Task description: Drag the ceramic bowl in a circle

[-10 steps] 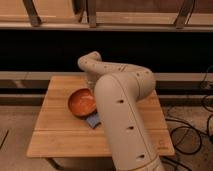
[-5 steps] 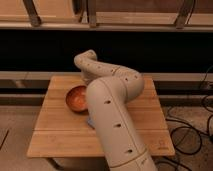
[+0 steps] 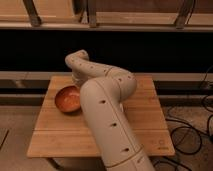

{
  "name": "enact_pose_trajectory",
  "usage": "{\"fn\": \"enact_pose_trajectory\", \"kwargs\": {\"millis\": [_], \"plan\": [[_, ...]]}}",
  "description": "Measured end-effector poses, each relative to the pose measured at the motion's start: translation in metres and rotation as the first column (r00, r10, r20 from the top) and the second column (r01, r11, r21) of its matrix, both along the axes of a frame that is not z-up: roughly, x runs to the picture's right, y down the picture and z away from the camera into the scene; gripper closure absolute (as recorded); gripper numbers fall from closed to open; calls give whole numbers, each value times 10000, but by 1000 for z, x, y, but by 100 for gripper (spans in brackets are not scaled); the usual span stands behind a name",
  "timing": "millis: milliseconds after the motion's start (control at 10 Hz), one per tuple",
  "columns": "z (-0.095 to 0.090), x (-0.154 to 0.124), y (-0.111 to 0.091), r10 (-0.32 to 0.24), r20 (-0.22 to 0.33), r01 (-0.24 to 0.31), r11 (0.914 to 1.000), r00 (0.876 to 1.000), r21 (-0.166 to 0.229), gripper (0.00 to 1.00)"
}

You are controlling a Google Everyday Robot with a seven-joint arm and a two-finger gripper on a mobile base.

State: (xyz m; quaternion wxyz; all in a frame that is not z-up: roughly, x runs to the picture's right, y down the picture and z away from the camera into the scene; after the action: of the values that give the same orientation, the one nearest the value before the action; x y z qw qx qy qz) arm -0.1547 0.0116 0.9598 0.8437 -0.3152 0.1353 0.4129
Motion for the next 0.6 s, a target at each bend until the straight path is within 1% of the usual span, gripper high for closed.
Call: {"fn": "enact_pose_trajectory", "kwargs": {"millis": [100, 200, 300, 400, 500, 600], "plan": [[-10, 11, 0, 0, -383, 3, 10000, 9993, 78, 89], [-17, 24, -1, 73, -725, -63, 9999, 9973, 140, 81], [-24, 39, -1, 251, -1114, -233, 9996, 9935, 177, 69], [-28, 50, -2, 474, -1360, -446, 9987, 9896, 237, 58], [-29, 52, 2, 613, -1446, -591, 9981, 9876, 193, 48], [-29, 51, 5, 720, -1431, -703, 9974, 9871, 173, 42]]}}
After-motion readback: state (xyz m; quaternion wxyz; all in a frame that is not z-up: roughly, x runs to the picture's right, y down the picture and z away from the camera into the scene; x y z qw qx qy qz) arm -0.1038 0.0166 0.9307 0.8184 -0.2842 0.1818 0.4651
